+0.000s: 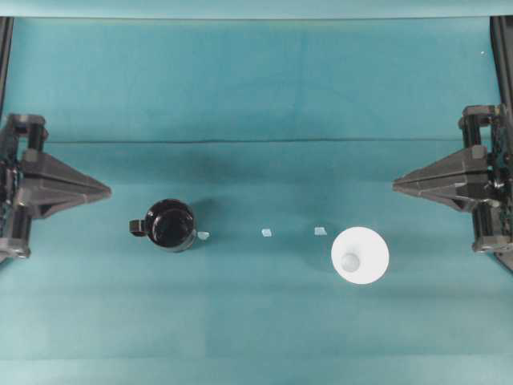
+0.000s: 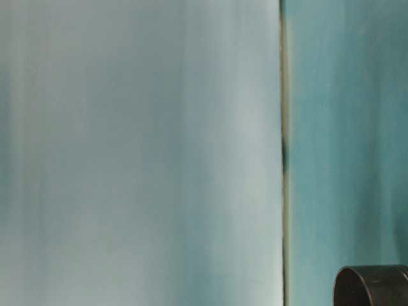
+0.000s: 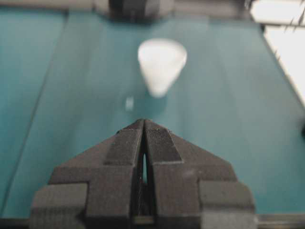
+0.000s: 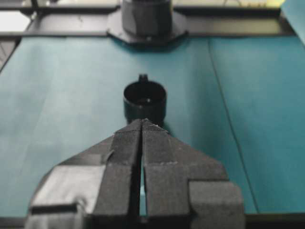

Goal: Put the paper cup into the moved cup holder.
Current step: 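Move the left gripper toward the black cup holder and open it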

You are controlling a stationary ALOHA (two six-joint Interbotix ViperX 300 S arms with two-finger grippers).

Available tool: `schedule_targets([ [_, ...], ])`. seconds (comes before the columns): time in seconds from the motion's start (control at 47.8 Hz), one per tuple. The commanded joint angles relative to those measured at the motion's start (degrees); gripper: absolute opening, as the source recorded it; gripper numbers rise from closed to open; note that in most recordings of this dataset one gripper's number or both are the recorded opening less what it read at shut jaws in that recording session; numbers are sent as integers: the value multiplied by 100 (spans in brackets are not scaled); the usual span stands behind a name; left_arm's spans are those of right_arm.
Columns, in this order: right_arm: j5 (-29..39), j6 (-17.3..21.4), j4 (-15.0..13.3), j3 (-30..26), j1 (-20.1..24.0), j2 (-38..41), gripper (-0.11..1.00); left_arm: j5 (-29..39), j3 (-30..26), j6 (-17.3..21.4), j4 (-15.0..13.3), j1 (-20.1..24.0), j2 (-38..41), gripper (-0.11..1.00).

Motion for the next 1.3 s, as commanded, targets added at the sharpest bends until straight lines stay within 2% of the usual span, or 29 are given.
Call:
schedule_targets([
  [0.0,53,-9,18,-141,-18,35,2,554,-105,0,9,0,141,0],
  [0.126,70,-9,18,-132,-35,35,2,1477,-97,-9,9,0,413,0],
  [0.356,70,-9,53,-132,-62,35,2,1951,-9,-26,9,0,896,0],
  [0.586,44,0,88,-149,-70,26,2,1811,9,-193,9,0,1415,0],
  [0.796,79,158,88,-149,-70,35,2,1705,88,-229,9,0,1723,0],
  [1.173,88,193,88,-149,-70,44,2,1441,176,-255,9,18,1898,0],
  [1.277,88,193,88,-149,-70,44,2,1371,255,-404,9,35,1960,7],
])
